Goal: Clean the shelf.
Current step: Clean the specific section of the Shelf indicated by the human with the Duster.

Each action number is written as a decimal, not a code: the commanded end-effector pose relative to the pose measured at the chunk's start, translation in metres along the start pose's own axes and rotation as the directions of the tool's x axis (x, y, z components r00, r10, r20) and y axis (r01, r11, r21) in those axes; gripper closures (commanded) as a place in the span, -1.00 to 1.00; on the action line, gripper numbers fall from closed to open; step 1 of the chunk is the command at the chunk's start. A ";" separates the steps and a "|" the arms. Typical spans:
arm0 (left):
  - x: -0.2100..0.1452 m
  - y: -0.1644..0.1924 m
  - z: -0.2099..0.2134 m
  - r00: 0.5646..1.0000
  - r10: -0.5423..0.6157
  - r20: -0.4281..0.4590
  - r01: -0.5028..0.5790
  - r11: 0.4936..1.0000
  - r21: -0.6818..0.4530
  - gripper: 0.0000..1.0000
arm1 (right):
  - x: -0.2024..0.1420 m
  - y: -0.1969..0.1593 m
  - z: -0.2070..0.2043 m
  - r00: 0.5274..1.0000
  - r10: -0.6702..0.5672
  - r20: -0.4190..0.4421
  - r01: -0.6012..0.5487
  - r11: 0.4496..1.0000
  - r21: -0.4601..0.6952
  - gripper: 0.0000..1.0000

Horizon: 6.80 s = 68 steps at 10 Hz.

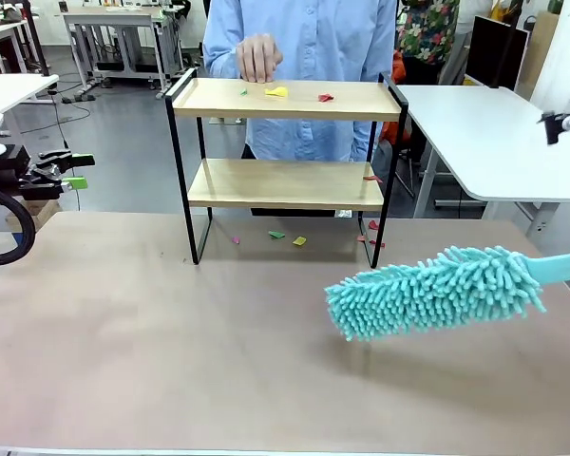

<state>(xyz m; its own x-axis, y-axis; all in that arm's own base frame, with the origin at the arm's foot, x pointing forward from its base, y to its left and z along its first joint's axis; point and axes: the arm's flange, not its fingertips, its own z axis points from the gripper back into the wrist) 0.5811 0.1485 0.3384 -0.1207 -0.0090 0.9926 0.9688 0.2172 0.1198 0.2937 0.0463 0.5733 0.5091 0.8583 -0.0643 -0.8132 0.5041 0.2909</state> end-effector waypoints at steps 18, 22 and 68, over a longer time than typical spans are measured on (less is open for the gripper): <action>0.004 0.000 0.000 1.000 -0.008 -0.004 0.008 1.000 -0.004 -1.00 | 0.311 0.212 0.144 0.325 -0.713 0.621 0.713 0.617 0.334 0.74; 0.004 0.000 0.000 1.000 -0.008 -0.004 0.008 1.000 -0.004 -1.00 | 0.311 0.212 0.144 0.325 -0.713 0.621 0.713 0.617 0.334 0.74; 0.004 0.000 0.000 1.000 -0.008 -0.004 0.008 1.000 -0.004 -1.00 | 0.242 0.043 0.109 0.197 -0.762 0.617 0.953 0.296 0.061 0.74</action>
<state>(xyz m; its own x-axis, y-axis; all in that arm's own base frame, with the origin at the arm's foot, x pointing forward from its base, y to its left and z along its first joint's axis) 0.5827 0.1492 0.3385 -0.1229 -0.0110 0.9924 0.9686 0.2165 0.1224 0.4232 0.2711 0.6610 0.8871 -0.3193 0.3333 0.3321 0.9431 0.0196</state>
